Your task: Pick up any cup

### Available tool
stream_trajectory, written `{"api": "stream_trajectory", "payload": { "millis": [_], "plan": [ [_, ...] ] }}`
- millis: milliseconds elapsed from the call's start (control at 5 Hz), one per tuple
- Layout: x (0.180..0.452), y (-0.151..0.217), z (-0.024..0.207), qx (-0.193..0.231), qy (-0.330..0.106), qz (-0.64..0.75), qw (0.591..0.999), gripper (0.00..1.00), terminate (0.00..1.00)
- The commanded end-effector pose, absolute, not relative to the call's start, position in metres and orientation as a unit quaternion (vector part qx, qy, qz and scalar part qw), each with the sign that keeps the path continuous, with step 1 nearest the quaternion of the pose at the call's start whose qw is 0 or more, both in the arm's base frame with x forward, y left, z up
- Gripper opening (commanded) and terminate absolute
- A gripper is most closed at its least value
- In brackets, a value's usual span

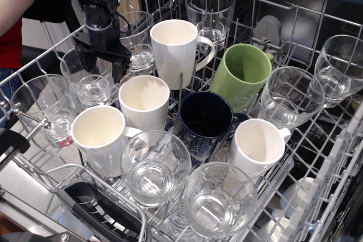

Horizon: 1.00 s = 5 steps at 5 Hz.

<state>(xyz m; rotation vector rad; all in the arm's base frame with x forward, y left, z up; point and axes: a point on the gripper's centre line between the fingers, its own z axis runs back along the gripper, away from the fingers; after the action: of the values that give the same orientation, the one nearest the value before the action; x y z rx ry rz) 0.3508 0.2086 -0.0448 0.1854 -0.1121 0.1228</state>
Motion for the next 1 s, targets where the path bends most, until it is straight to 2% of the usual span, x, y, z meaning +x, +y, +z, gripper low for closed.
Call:
{"api": "stream_trajectory", "payload": {
  "millis": [0, 200, 800],
  "plan": [
    [0.378, 0.222, -0.046, 0.113, -0.119, 0.079, 0.983, 1.00, 0.00],
    [0.381, 0.222, -0.055, 0.115, -0.099, 0.082, 0.985, 0.00, 0.00],
    [0.392, 0.219, -0.030, 0.108, -0.102, 0.096, 0.984, 0.00, 0.00]
  ]
}}
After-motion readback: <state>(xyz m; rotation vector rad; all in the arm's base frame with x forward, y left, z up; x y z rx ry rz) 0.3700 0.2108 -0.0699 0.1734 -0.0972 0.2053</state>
